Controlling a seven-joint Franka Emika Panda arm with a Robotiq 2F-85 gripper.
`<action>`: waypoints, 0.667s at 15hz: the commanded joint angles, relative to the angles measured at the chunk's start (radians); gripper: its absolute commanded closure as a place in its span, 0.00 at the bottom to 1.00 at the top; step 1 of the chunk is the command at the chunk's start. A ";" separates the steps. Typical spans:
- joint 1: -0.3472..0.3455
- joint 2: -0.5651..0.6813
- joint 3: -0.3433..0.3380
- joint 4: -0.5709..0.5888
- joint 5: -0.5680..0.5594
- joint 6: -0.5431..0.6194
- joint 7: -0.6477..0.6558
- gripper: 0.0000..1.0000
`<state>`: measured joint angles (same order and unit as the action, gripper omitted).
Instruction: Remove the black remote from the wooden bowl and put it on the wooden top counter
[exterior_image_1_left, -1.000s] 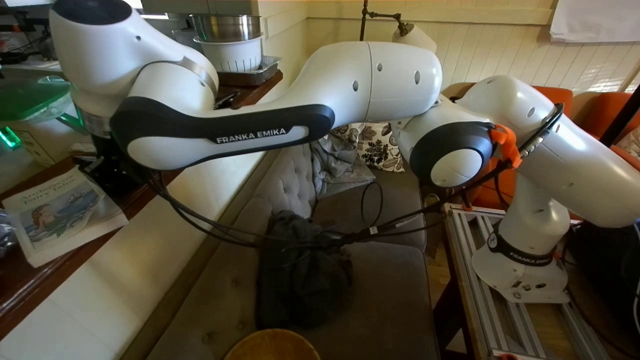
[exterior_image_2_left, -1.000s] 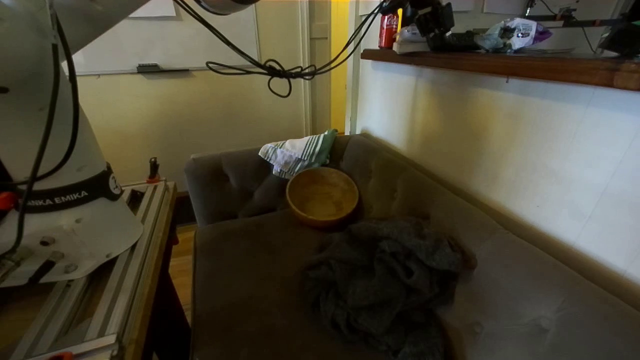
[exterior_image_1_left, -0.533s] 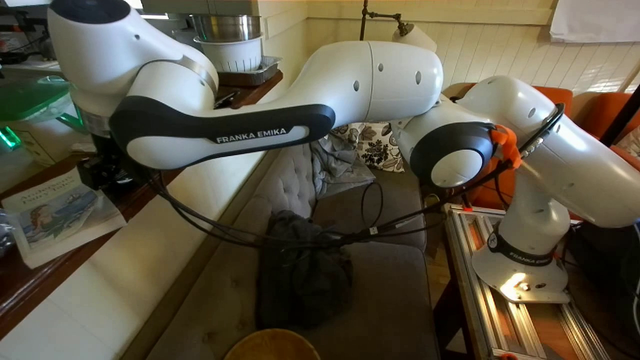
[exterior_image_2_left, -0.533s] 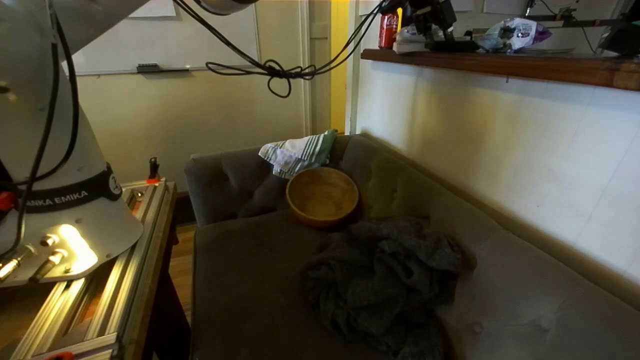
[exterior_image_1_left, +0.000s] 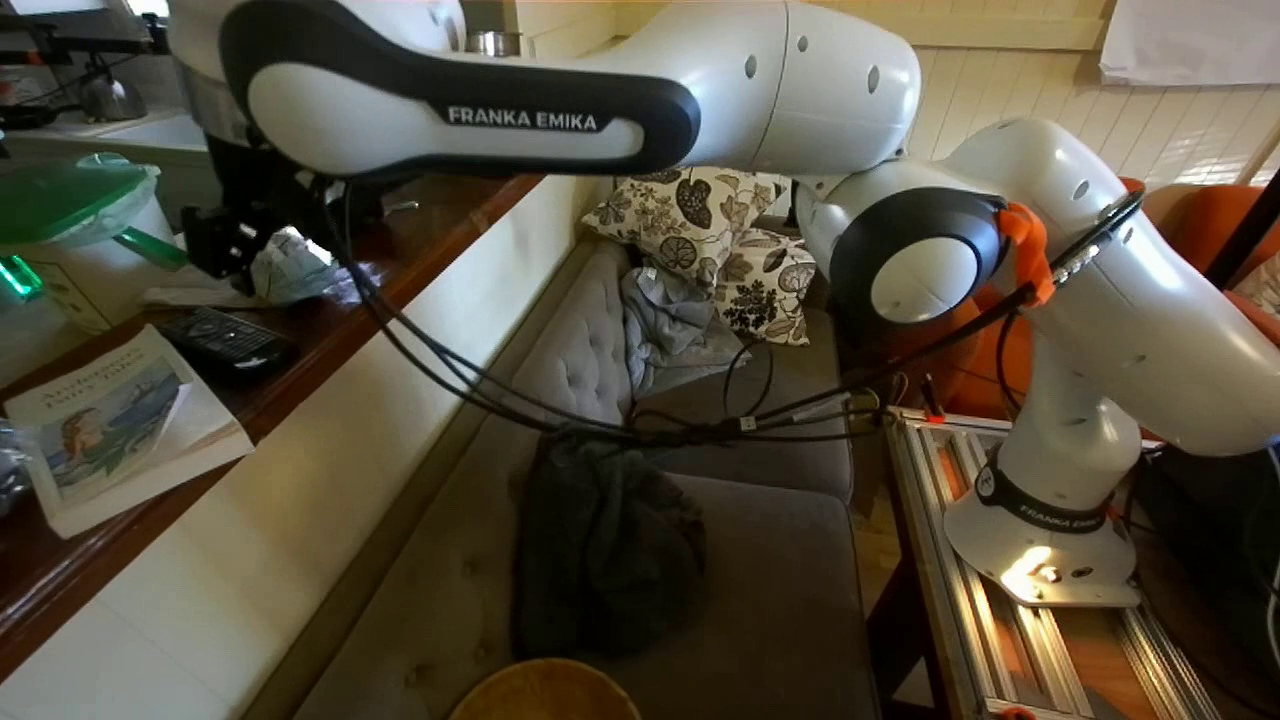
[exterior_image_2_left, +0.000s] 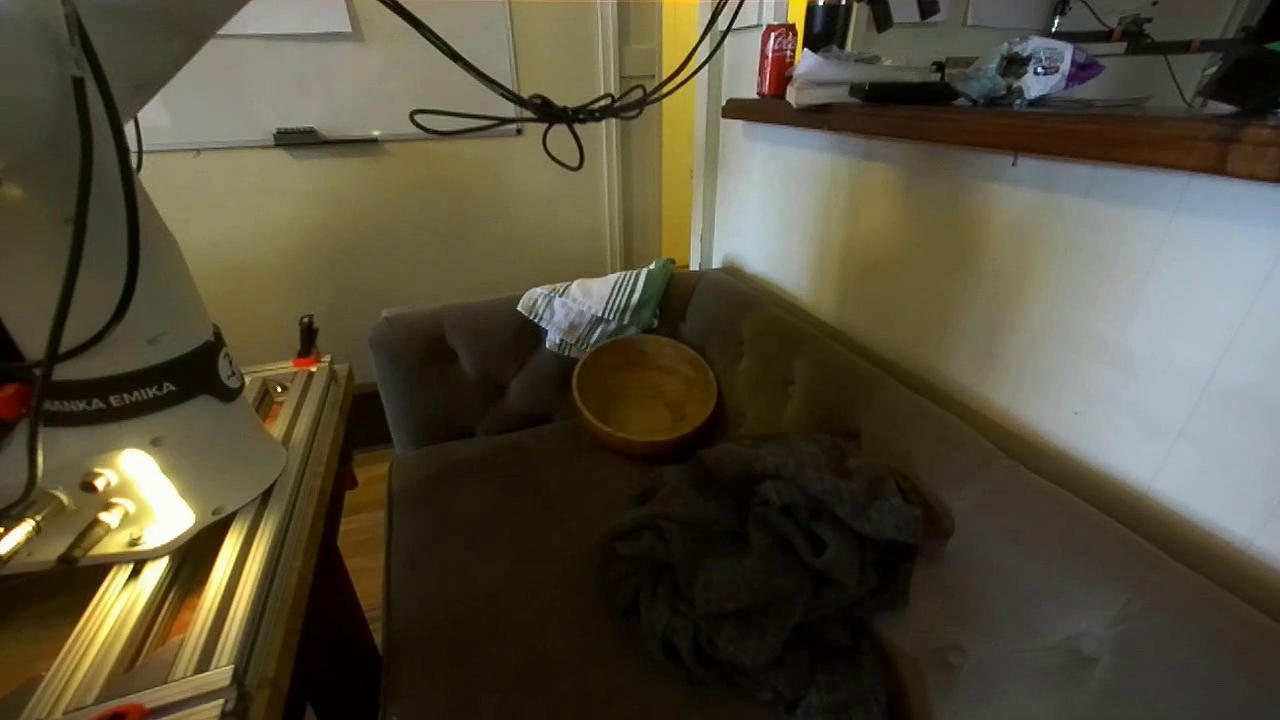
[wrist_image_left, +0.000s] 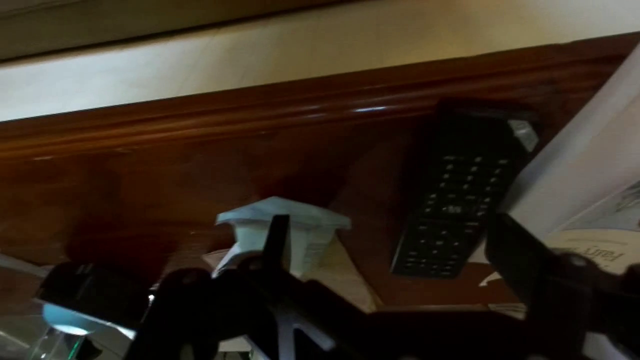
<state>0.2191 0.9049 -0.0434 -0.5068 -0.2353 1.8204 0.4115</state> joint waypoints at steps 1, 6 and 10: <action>-0.086 -0.060 0.026 -0.022 0.020 -0.056 -0.240 0.00; -0.232 -0.073 0.110 -0.050 0.076 -0.027 -0.614 0.00; -0.271 -0.049 0.129 -0.028 0.091 -0.045 -0.669 0.00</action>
<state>-0.0524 0.8562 0.0865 -0.5352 -0.1440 1.7750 -0.2590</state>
